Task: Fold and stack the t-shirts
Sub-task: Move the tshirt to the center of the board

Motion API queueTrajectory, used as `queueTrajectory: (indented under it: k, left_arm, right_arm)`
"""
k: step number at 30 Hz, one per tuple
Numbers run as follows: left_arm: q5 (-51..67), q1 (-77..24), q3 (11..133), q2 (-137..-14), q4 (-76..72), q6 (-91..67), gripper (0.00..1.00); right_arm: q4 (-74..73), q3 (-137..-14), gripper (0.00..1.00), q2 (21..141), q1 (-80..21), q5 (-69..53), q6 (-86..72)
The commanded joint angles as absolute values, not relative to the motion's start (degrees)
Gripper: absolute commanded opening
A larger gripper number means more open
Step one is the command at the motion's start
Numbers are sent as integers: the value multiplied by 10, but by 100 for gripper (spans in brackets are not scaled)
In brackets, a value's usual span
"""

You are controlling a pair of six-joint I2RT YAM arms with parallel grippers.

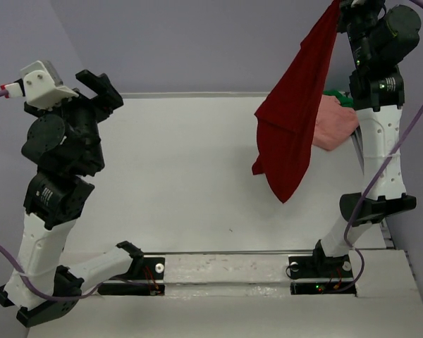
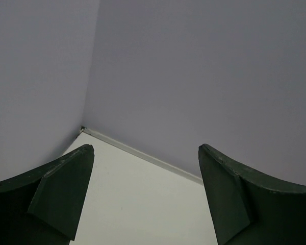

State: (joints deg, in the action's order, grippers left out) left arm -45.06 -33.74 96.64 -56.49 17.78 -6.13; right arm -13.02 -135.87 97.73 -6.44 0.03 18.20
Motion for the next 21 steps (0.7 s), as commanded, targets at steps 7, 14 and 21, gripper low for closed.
queueTrajectory:
  k: [7, 14, 21]
  left_arm:
    - [-520, -340, 991, -561, 185, -6, 93]
    - [-487, -341, 981, -574, 186, -18, 93]
    - [-476, -342, 968, -562, 187, -25, 93]
  right_arm:
    - [-37, -1309, 0, 879, -44, 103, 251]
    - [-17, -1270, 0, 827, -39, 121, 282]
    - [-57, -1263, 0, 838, -39, 56, 214]
